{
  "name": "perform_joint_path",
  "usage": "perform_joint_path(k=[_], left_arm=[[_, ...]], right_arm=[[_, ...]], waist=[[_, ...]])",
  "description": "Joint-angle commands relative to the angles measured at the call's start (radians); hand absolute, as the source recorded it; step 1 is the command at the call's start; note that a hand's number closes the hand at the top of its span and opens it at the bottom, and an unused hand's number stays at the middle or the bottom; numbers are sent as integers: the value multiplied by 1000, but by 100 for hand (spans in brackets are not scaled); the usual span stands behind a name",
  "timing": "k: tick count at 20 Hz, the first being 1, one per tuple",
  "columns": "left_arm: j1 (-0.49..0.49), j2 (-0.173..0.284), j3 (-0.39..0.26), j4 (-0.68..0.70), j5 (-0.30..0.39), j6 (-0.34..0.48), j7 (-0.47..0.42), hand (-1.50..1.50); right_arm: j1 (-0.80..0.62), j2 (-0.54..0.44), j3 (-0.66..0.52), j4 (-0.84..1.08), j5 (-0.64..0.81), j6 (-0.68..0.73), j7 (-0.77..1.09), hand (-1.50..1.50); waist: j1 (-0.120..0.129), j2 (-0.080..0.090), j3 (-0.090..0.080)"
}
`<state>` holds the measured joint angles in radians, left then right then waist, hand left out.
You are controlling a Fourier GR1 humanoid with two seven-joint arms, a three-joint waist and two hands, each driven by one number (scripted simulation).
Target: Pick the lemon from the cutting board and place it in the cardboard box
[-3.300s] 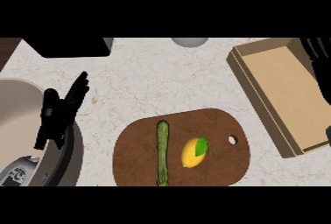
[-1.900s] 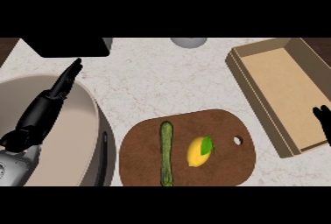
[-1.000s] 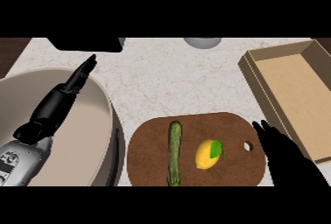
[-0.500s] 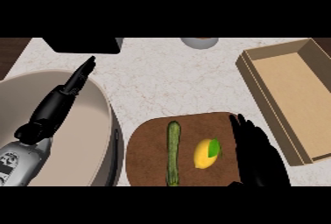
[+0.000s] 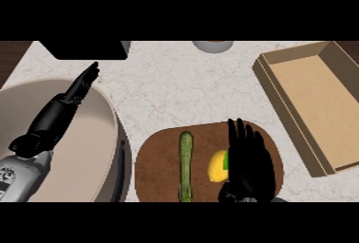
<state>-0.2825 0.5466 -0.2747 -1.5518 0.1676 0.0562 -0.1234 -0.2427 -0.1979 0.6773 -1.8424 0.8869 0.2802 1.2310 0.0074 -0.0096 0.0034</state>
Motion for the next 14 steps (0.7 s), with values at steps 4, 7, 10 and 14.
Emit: perform_joint_path(k=[4,7,10,14], left_arm=[[50,-4,7,20,-2,2,9,0],[74,-14,6,15,-2,-3,-7,0],[61,-19,3,21,-21,-6,-3,0],[38,-28,4,-16,-24,7,61,0]], right_arm=[[-21,151,-31,87,106,163,255,-150],[-59,193,-48,115,90,169,237,-150],[-39,195,8,145,99,106,253,-150],[-13,196,-34,151,104,129,229,-150]], waist=[[-6,6,-7],[4,8,-6],[3,9,-5],[-4,6,-4]])
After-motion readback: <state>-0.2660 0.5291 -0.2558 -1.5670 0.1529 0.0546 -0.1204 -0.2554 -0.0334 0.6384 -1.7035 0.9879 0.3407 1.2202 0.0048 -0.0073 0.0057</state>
